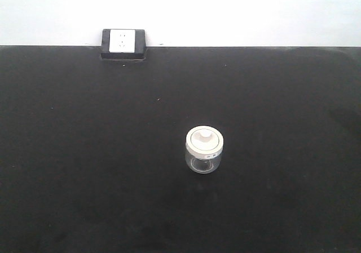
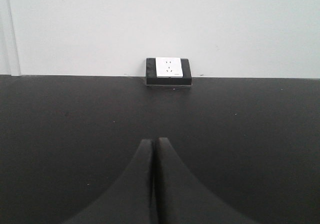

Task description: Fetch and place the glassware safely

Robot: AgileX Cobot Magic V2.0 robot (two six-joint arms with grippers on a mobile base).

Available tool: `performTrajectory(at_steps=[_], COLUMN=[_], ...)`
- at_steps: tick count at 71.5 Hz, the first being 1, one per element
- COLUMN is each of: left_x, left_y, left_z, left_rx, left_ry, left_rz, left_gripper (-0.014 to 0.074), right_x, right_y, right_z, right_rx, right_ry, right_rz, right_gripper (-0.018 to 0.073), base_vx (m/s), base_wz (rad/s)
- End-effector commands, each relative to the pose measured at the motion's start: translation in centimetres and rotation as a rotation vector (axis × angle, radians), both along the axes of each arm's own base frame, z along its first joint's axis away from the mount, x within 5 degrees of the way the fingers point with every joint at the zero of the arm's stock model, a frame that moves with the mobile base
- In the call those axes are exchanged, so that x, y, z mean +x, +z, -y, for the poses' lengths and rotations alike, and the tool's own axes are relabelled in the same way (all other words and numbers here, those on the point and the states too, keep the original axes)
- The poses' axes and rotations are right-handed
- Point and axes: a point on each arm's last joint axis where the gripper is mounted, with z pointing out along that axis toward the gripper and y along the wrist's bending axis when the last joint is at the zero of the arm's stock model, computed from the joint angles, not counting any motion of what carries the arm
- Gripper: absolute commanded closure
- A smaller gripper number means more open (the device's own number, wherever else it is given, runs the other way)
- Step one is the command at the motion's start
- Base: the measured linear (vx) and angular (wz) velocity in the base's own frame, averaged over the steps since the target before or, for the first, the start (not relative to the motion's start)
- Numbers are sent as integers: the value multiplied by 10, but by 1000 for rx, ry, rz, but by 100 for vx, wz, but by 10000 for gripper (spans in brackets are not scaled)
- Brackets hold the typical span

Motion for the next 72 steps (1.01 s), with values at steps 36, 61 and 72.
performTrajectory(at_steps=[36,61,72], left_x=[0,0,0], left_y=[-2,-2,-2], left_z=[0,0,0], left_rx=[-22,-22,-22], left_ry=[2,2,2], left_rz=[66,66,66], left_gripper=[603,603,603], right_x=[0,0,0], right_y=[1,1,1], right_z=[0,0,0], right_rx=[-3,-3,-3], right_ry=[3,3,3], right_rz=[68,68,66], right_gripper=[567,567,567], base_vx=[0,0,0], base_wz=[0,0,0])
